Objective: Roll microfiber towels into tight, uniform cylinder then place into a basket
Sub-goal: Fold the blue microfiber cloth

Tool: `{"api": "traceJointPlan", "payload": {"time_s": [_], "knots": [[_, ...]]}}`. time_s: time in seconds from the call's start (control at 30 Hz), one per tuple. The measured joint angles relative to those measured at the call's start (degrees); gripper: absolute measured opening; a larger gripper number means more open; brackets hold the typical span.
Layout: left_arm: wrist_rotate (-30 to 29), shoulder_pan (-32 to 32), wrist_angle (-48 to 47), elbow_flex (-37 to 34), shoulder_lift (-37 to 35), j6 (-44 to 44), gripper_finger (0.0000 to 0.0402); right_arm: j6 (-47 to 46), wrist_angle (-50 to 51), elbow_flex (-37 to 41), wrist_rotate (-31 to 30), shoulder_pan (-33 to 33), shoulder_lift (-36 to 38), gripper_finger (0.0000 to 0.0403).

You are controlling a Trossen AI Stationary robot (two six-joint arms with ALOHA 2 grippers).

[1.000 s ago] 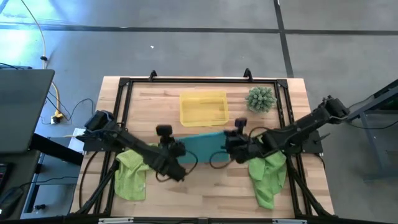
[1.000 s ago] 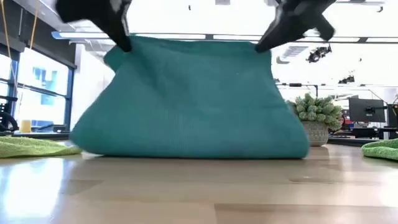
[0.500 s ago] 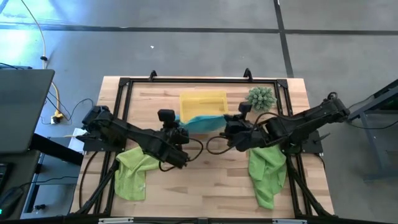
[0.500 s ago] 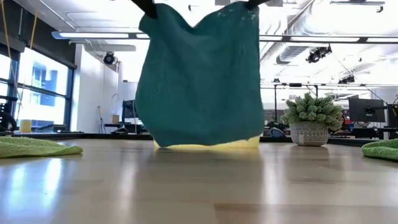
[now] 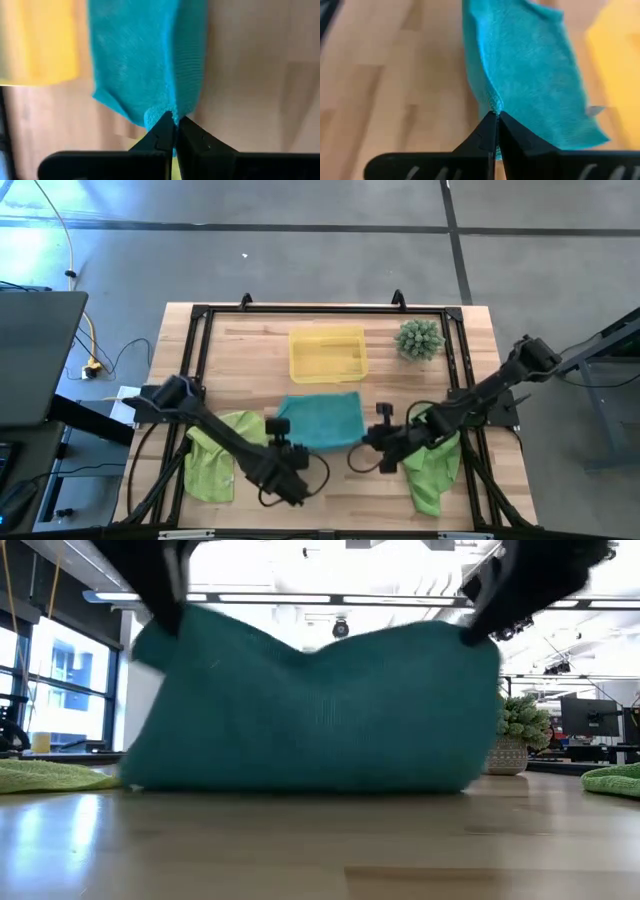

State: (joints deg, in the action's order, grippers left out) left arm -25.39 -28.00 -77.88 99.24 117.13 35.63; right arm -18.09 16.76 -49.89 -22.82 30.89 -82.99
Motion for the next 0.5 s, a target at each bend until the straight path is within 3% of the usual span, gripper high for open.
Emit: {"api": "traceJointPlan", "payload": {"time_s": [0.27, 0.5], "knots": [[9.7, -1.5, 5.1, 0.0, 4.3, 2.0, 0.0, 0.1, -14.5, 9.7, 5.1, 1.8, 0.0, 0.0], [7.8, 0.5, 1.4, 0.0, 4.4, 3.9, 0.0, 0.6, -15.8, 11.3, 0.9, 0.1, -0.2, 0.0]]}}
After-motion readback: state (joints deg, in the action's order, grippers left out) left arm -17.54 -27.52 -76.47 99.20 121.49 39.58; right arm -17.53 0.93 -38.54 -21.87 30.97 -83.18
